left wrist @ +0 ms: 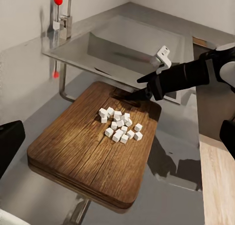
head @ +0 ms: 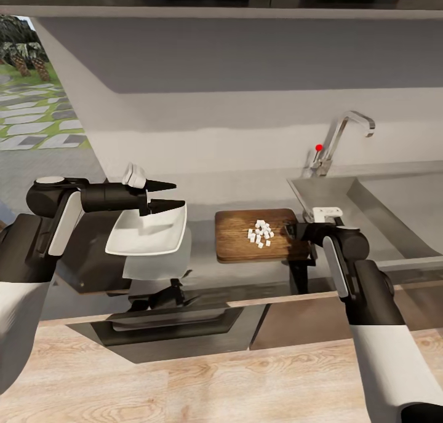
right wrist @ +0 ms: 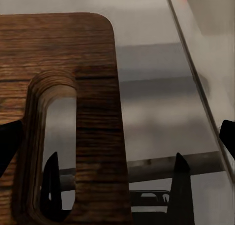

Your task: In the kitchen, take the Vidalia onion out of the sink, dice it on the chopping board with the paring knife, put the diced onion into the bowl on the countertop, then place both the paring knife and the chopping board into the sink.

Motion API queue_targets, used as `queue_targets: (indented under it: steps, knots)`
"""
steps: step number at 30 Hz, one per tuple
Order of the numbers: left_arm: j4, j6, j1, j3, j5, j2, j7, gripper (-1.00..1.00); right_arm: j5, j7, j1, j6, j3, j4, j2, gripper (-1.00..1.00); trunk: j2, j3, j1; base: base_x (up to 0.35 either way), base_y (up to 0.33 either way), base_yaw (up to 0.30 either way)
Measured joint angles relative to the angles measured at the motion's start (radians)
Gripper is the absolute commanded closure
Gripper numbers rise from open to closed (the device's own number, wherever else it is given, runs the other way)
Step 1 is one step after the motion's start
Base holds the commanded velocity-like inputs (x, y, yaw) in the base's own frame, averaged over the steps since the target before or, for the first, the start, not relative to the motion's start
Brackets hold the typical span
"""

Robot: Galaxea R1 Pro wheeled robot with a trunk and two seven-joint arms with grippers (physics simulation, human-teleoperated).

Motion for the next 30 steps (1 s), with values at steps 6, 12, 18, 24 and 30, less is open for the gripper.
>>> queue_targets:
  steps: [6, 12, 18, 24, 30]
  knots:
    - [0.0, 0.0, 0.0, 0.0, 0.0, 0.0, 0.0, -1.0, 0.001, 0.0, 0.0, 0.0, -0.012, 0.0, -0.012, -1.0, 0.0, 0.0, 0.0, 0.0, 0.0, 0.0]
    - [0.0, 0.0, 0.0, 0.0, 0.0, 0.0, 0.0, -1.0, 0.002, 0.0, 0.006, -0.001, -0.021, 0.0, -0.015, -1.0, 0.0, 0.0, 0.0, 0.0, 0.0, 0.0]
    - [0.0, 0.0, 0.0, 0.0, 0.0, 0.0, 0.0, -1.0, 0.002, 0.0, 0.007, -0.002, -0.023, 0.001, -0.015, -1.0, 0.0, 0.0, 0.0, 0.0, 0.0, 0.0]
    - [0.0, 0.0, 0.0, 0.0, 0.0, 0.0, 0.0, -1.0, 0.002, 0.0, 0.009, -0.002, -0.024, 0.001, -0.015, -1.0, 0.0, 0.0, 0.0, 0.0, 0.0, 0.0]
    - [0.0, 0.0, 0.0, 0.0, 0.0, 0.0, 0.0, -1.0, 0.002, 0.0, 0.009, -0.002, -0.024, 0.001, -0.015, -1.0, 0.0, 0.0, 0.0, 0.0, 0.0, 0.0]
